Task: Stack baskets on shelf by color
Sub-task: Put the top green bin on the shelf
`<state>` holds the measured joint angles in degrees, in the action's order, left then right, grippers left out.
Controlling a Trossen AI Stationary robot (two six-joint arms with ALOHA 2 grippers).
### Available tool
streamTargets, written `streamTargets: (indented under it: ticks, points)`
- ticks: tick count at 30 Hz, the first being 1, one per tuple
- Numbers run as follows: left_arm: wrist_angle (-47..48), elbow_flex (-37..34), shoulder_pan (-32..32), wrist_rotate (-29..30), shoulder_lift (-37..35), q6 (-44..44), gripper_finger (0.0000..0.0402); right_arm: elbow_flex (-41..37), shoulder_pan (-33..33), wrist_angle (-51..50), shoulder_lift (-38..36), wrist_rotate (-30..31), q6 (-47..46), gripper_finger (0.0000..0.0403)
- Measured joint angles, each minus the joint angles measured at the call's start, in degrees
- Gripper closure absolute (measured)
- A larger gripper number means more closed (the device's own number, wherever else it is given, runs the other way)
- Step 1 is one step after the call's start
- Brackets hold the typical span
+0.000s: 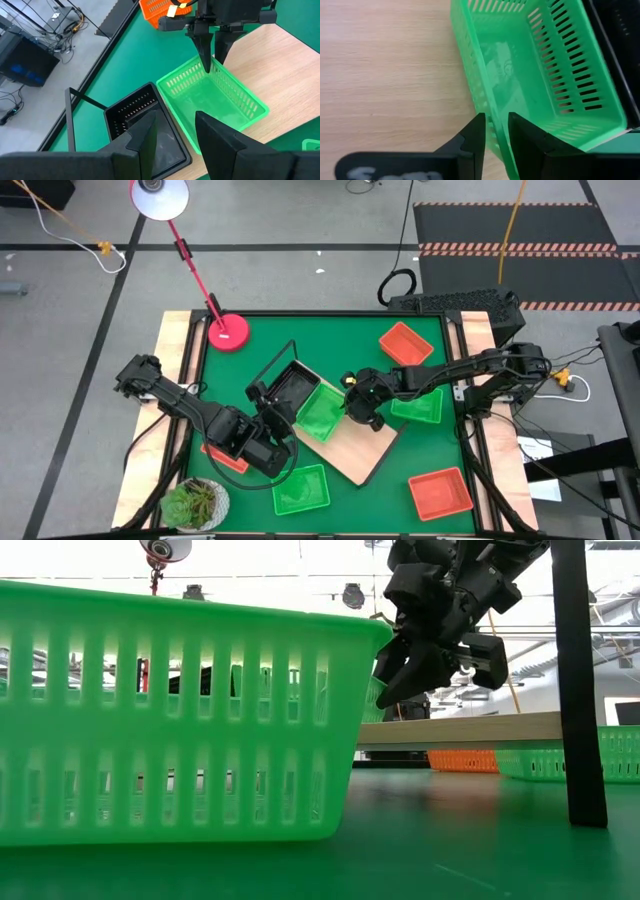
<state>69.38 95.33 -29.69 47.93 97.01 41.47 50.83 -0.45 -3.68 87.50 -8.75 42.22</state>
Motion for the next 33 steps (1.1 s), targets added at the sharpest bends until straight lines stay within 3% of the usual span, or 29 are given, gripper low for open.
streamTargets:
  ticks: [19,33]
  points:
    - [0.0,0.0,-0.2,-0.1,0.0,-0.2,0.0263,0.0,0.0,-1.4,-0.1,0.0,-1.8,0.0323]
    - [-0.1,0.0,-0.2,-0.1,0.0,-0.4,0.0263,0.0,1.3,-2.5,-4.6,0.0,-3.8,0.0323]
